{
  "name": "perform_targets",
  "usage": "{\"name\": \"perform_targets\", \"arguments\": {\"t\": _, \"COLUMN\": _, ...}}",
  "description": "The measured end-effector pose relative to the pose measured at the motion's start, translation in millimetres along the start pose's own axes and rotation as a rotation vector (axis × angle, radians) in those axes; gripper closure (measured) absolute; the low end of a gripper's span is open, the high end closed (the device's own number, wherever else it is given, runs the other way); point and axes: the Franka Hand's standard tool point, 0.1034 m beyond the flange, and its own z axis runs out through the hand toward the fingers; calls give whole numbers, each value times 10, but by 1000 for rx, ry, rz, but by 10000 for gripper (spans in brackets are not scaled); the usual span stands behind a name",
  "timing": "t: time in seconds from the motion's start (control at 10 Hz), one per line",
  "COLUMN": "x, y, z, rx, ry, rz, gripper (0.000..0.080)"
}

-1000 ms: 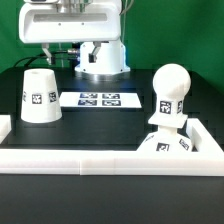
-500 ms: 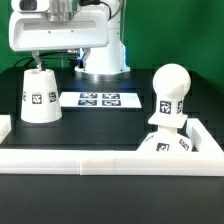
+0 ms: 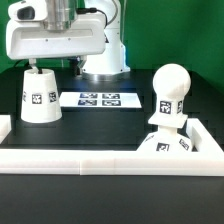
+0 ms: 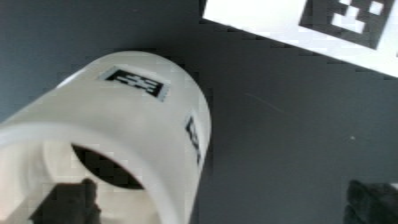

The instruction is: Assemble lamp

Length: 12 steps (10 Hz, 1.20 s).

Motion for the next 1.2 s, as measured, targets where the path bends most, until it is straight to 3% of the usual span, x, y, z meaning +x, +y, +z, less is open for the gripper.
{"name": "perform_targets", "arguments": {"t": 0.2, "x": -24, "y": -5, "z": 58, "rx": 0, "ry": -7, "rz": -2, "gripper": 100}}
{"name": "perform_targets", "arguments": {"t": 0.4, "x": -27, "y": -11, "z": 63, "rx": 0, "ry": -9, "rz": -3, "gripper": 357}}
{"name": "perform_targets", "arguments": {"t": 0.5, "x": -27, "y": -11, "z": 64, "rx": 0, "ry": -9, "rz": -3, "gripper": 357}}
{"name": "perform_targets", "arguments": {"t": 0.7, "x": -28, "y": -11, "z": 64, "rx": 0, "ry": -9, "rz": -3, "gripper": 726}}
{"name": "perform_targets", "arguments": {"t": 1.2, "x": 2, "y": -73, "z": 34, "rx": 4, "ry": -12, "rz": 3, "gripper": 755}}
